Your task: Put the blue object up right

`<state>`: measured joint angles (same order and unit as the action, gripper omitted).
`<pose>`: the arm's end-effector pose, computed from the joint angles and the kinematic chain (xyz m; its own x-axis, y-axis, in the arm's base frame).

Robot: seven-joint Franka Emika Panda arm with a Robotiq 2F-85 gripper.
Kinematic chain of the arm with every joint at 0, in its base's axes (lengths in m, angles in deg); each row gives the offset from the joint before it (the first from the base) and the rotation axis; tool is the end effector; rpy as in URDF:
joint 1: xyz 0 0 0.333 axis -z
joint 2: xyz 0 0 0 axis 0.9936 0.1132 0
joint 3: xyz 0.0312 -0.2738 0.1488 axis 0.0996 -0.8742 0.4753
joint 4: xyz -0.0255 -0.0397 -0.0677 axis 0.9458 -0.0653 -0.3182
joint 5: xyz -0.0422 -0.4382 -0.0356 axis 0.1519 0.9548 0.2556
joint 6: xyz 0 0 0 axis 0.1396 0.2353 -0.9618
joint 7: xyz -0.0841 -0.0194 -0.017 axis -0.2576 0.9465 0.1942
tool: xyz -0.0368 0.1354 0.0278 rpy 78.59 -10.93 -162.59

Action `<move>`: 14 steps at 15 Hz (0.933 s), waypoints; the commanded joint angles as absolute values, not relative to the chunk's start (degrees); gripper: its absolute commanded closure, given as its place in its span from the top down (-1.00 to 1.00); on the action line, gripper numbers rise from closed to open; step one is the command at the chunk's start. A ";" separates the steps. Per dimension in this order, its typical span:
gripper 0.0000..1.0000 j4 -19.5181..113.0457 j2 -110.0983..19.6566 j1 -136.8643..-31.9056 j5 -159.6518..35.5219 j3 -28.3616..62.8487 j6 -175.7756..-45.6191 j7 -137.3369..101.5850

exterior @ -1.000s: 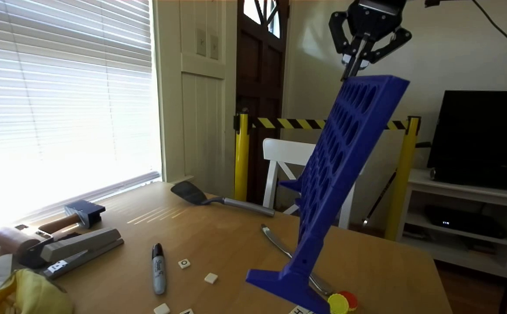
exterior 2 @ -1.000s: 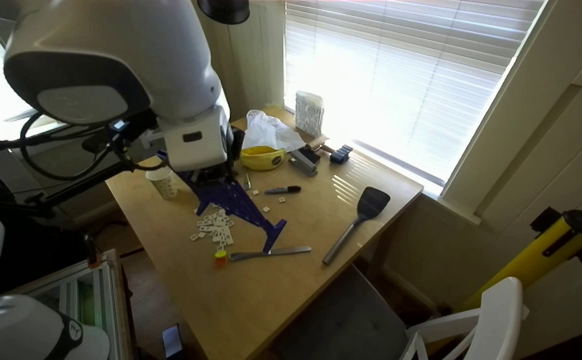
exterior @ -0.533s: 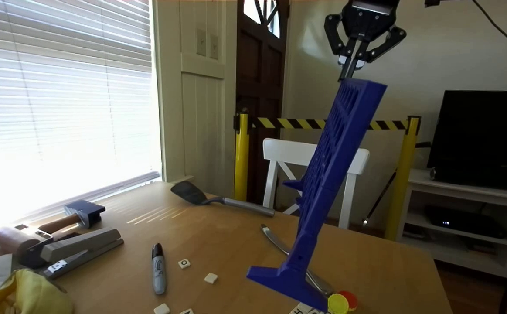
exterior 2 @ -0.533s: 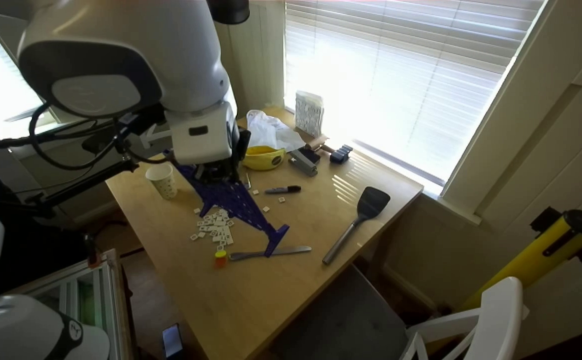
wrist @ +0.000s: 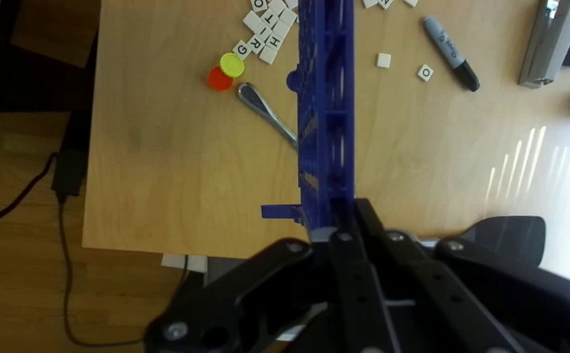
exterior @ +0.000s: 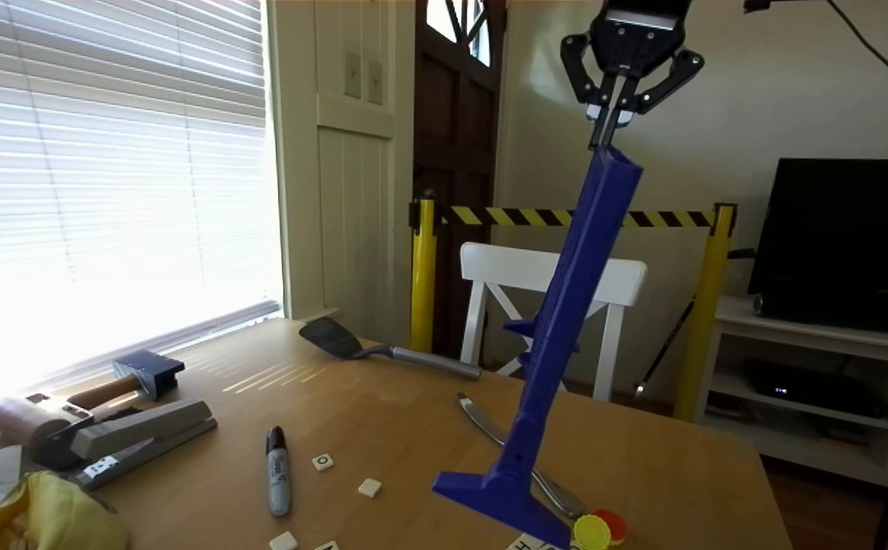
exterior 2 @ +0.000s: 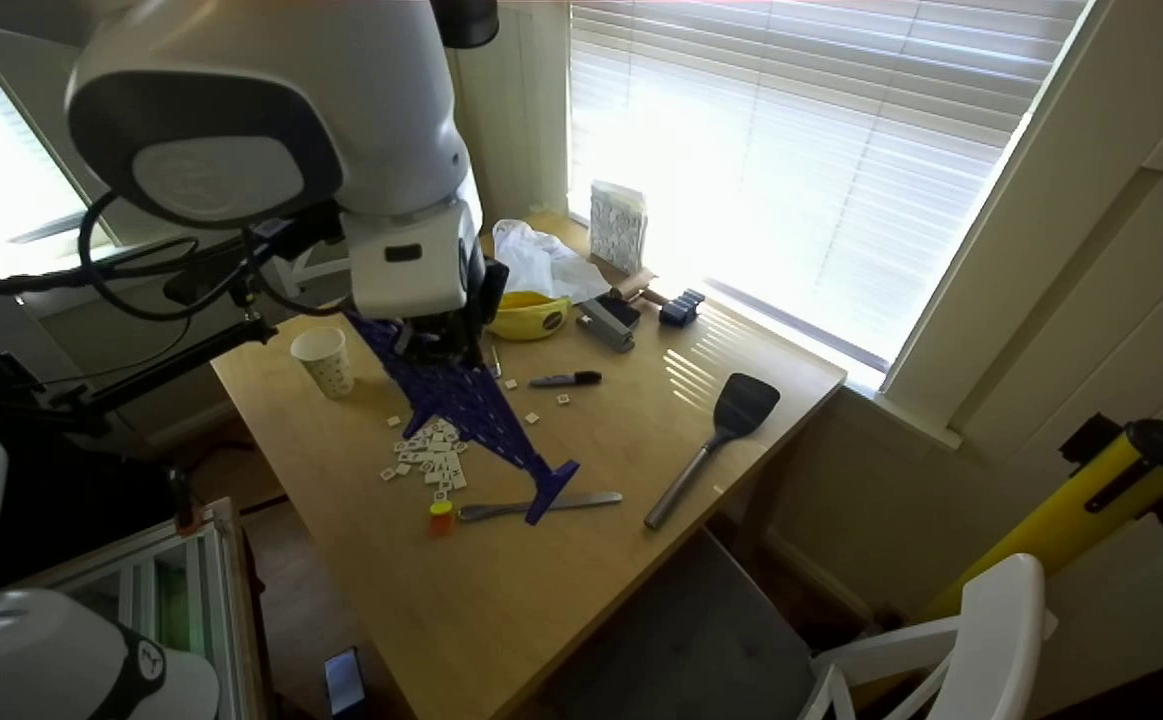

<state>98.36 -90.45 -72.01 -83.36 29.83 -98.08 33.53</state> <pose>0.4559 -0.0023 0.4042 0.3746 -0.9191 -0.1225 -0.9160 -0.3463 -0.2028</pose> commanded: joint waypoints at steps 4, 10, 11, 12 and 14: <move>-0.98 87.83 -79.86 -75.01 -81.20 29.55 -95.57 46.25; -0.98 81.00 -71.98 -77.24 -81.01 28.82 -98.31 52.56; -0.98 79.57 -70.44 -77.57 -80.07 28.96 -98.76 53.99; -0.98 78.09 -68.88 -77.97 -79.08 29.01 -98.78 55.29; -0.98 75.57 -66.39 -78.98 -77.02 28.88 -98.93 57.39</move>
